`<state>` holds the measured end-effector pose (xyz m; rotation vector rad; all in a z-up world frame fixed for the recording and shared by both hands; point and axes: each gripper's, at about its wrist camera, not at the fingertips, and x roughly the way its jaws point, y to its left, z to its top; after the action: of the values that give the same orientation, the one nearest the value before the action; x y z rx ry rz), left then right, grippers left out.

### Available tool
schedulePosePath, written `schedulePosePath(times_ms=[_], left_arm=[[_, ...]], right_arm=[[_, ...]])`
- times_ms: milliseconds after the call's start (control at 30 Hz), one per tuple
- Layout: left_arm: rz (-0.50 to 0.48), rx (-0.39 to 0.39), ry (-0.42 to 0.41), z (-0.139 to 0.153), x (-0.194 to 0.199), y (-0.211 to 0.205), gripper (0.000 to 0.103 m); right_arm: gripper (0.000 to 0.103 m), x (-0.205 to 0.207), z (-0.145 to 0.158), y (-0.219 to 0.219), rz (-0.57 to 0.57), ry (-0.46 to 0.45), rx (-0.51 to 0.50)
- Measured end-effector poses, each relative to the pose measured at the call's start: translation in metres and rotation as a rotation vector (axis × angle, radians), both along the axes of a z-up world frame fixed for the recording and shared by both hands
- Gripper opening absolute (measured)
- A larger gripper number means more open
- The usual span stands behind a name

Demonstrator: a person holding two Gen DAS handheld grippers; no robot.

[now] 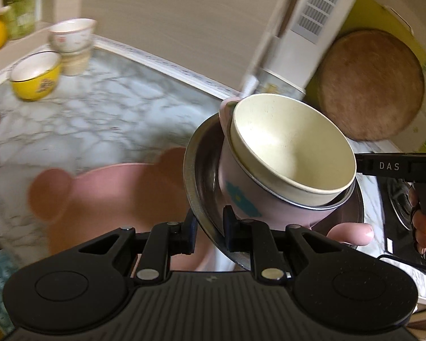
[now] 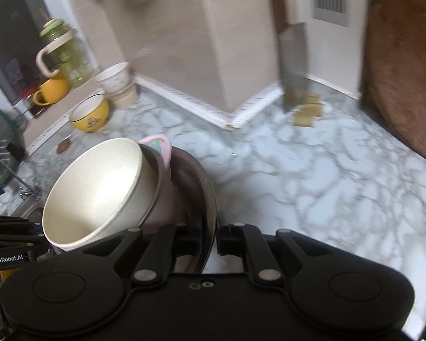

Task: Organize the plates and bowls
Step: 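Lift the stacked bowls with both tools and carry them to the plate stack, then lower the stacked bowls onto the pink bear-shaped plate and open both tools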

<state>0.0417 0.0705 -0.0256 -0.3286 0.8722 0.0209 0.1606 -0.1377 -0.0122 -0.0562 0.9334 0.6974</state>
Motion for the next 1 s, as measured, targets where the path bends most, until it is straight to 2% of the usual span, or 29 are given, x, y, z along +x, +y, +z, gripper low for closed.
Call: schedulePosePath(times_ms=[233,533,700,1000], left_arm=[[0.11,0.036,0.006,-0.001,-0.03,0.046,0.017],[0.208,0.072,0.039,-0.021,-0.055,0.084,0.017],[0.225,0.077,0.055,-0.033,-0.058,0.09,0.017],[0.215,0.103,0.057,-0.05,-0.052,0.085,0.017]], right_arm=[[0.01,-0.01,-0.005,0.058,0.09,0.012,0.015],[0.01,-0.021,-0.032,0.115,0.173,0.063,0.024],[0.01,-0.023,-0.045,0.129,0.185,0.074,0.02],[0.011,-0.021,-0.058,0.129,0.186,0.067,-0.007]])
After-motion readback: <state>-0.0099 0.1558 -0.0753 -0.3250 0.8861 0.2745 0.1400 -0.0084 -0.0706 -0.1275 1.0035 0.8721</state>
